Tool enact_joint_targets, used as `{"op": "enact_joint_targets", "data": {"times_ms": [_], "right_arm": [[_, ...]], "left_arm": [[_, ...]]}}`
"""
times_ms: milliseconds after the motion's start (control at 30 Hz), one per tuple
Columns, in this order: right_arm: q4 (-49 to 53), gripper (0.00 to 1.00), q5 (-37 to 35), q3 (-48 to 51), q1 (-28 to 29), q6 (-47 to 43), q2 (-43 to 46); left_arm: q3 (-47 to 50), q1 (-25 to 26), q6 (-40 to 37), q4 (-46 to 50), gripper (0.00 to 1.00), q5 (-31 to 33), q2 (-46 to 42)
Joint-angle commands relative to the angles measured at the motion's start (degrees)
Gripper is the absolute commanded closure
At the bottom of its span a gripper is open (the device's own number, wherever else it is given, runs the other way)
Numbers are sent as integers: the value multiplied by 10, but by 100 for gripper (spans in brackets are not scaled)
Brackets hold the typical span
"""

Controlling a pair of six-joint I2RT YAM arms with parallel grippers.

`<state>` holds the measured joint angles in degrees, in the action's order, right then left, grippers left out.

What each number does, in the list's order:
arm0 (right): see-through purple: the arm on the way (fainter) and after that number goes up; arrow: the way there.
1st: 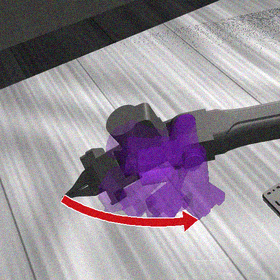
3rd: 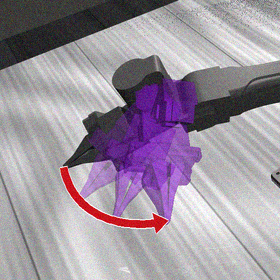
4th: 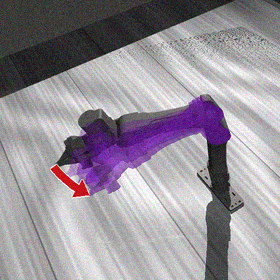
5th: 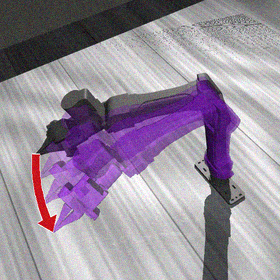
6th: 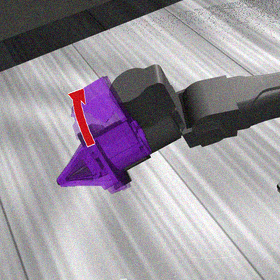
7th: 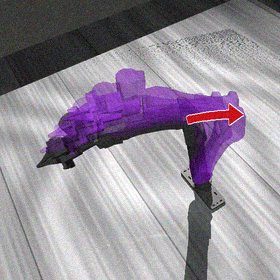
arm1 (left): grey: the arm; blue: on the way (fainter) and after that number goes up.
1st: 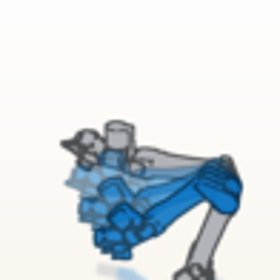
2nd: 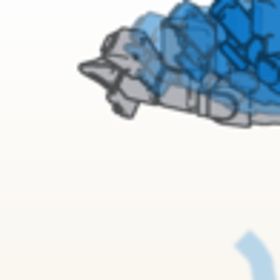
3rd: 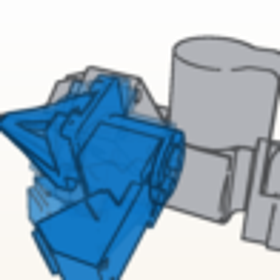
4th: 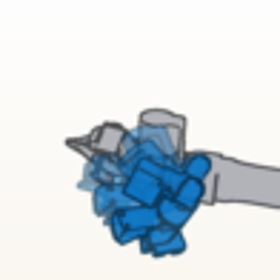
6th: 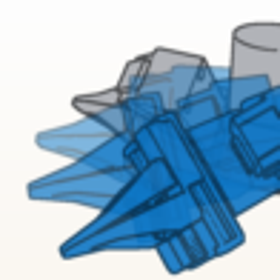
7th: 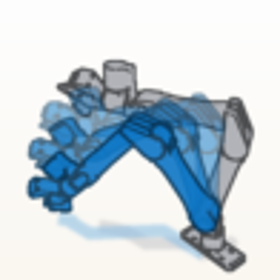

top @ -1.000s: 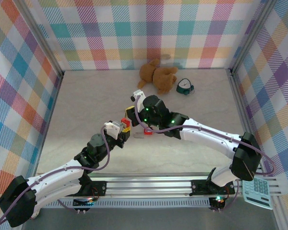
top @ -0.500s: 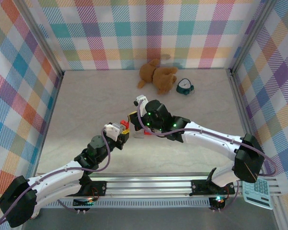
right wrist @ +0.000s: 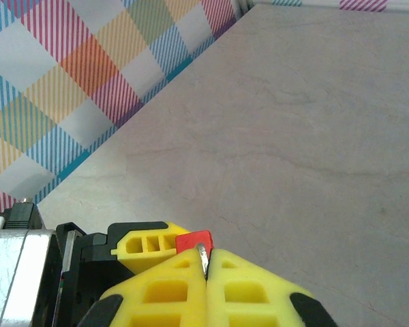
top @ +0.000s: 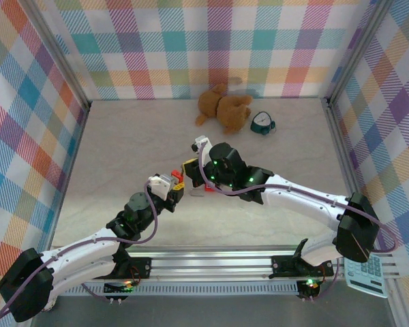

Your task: Unlock with the key

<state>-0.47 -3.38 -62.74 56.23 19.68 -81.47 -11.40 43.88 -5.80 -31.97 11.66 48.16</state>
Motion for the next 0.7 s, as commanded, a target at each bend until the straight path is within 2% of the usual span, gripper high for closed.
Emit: {"op": "enact_joint_targets", "data": {"times_ms": [0, 667], "right_arm": [[-26, 100, 9, 8, 3, -7, 16], [-32, 100, 34, -5, -13, -24, -15]], "left_arm": [[-13, 8, -9, -19, 80, 5, 1], [-5, 7, -42, -37, 81, 27, -2]]}}
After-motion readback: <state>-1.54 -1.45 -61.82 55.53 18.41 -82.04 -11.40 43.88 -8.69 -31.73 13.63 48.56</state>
